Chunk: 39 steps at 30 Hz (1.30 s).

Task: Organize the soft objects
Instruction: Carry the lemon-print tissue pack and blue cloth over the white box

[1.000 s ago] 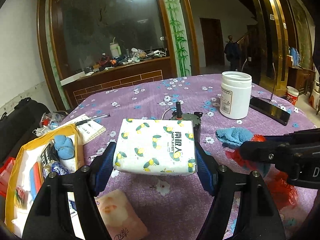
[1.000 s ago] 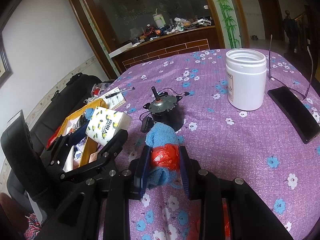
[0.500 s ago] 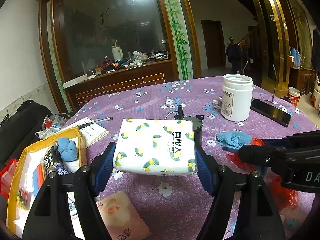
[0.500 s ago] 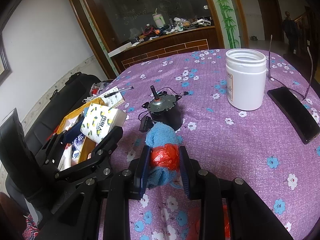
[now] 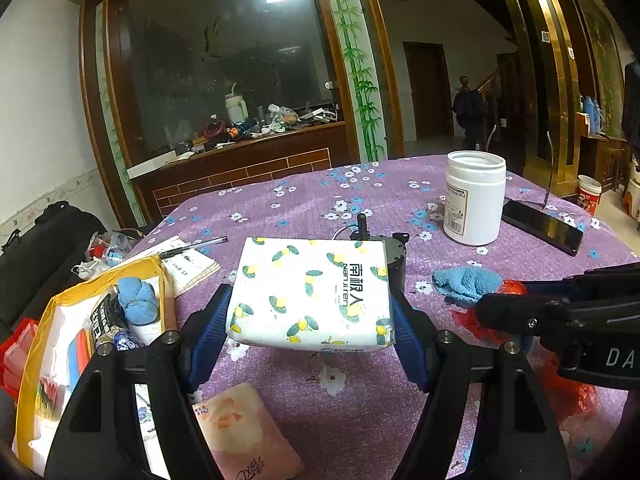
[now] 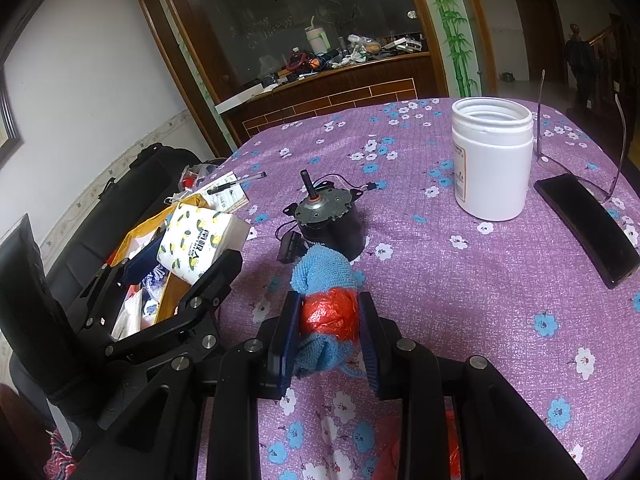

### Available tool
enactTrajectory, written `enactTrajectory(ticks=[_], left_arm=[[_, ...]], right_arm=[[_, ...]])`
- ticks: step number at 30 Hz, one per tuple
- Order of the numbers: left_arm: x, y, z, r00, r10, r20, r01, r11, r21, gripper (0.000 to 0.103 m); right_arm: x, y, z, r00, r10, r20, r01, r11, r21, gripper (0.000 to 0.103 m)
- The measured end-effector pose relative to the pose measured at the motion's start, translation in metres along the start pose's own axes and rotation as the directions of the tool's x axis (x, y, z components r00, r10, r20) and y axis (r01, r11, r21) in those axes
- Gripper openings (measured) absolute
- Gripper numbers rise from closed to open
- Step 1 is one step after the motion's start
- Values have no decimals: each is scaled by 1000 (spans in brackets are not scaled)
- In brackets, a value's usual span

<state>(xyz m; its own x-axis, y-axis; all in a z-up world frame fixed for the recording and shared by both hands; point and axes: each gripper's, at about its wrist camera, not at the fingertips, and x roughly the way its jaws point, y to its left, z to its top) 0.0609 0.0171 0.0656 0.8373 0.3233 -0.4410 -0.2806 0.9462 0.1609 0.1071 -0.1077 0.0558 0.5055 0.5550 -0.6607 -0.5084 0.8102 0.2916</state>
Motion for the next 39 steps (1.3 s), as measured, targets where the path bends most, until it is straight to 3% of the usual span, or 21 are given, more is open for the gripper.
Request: enactTrajectory(ticks=[16,22,30,39], left_arm=[[-6,9,6,1000,3,1,-3,1000,-28,74],[-30,24,9,1000,15,13,-14,999,-42,74],[-54,71,10,999,48,25,-45,993,-109,74],[-58,145,-2,992,129,-10,-128,970,-205,74]], right_arm=[[1,-2,2,999,-28,28,29,1000,-7,29],[0,-1,4,999,-37,25,37,999,8,29],[-9,38,4,999,26,26,-26,999,-23,29],[0,119,2,994,107,-18,-108,983,-145,29]])
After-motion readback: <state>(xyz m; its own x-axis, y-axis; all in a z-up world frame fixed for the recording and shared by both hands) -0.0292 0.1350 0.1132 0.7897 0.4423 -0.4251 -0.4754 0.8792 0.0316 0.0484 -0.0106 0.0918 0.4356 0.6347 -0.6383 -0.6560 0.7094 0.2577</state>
